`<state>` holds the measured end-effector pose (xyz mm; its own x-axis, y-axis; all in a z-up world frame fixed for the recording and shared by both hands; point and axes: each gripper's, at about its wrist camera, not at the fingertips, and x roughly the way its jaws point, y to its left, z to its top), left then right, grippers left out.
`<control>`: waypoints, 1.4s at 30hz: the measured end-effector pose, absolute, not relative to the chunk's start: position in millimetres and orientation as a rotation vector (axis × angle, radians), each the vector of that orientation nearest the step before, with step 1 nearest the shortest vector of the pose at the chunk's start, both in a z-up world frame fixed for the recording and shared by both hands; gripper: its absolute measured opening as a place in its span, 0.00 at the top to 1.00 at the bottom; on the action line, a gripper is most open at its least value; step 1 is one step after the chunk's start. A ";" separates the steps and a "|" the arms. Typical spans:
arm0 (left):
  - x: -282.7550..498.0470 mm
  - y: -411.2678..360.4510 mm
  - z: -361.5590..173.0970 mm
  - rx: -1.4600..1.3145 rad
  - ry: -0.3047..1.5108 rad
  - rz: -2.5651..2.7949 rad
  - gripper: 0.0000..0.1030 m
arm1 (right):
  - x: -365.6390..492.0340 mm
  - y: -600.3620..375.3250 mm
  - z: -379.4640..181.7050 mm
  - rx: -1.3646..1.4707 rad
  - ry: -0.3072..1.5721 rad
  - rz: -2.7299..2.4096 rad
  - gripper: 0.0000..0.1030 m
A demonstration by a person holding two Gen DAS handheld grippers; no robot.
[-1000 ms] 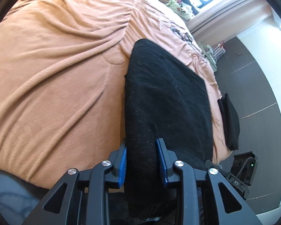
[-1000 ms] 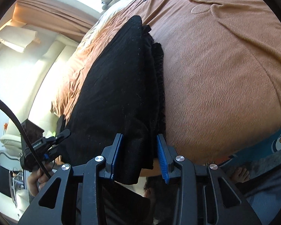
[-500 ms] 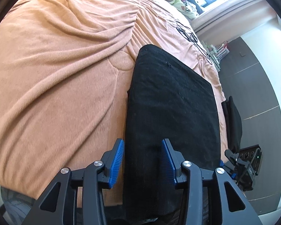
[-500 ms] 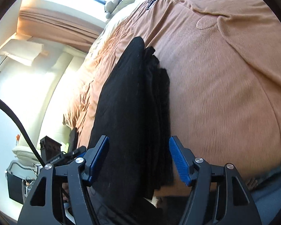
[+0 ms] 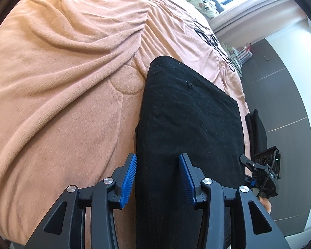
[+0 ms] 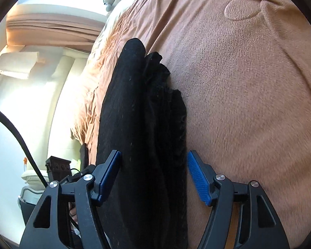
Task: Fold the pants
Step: 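Close the right tool on the pants edge while the left tool keeps its grip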
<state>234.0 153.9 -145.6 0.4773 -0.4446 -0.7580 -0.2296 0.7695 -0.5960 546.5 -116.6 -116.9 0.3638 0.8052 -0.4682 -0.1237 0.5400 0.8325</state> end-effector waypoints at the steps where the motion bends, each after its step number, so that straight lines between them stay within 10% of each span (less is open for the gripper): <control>1: 236.5 154.2 -146.6 -0.717 1.091 -0.149 0.56 | 547.3 -116.0 -117.3 0.803 1.029 0.690 0.37; 11: 263.9 157.0 -157.9 -0.732 1.094 -0.171 0.49 | 569.1 -106.2 -116.9 0.785 1.002 0.709 0.37; 18: 270.9 155.8 -158.4 -0.738 1.080 -0.188 0.49 | 546.7 -105.9 -103.1 0.711 0.908 0.746 0.62; 26: 272.3 154.1 -156.5 -0.715 1.082 -0.206 0.49 | 542.8 -104.0 -121.6 0.755 1.001 0.740 0.44; 42: 265.3 148.0 -171.1 -0.755 1.071 -0.280 0.47 | 561.7 -76.8 -122.9 0.679 1.008 0.809 0.46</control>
<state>265.3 148.0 -171.1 0.4740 -0.5502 -0.6875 -0.1440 0.7218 -0.6769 561.7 -76.8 -122.9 0.3033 0.8363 -0.4568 -0.2650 0.5344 0.8026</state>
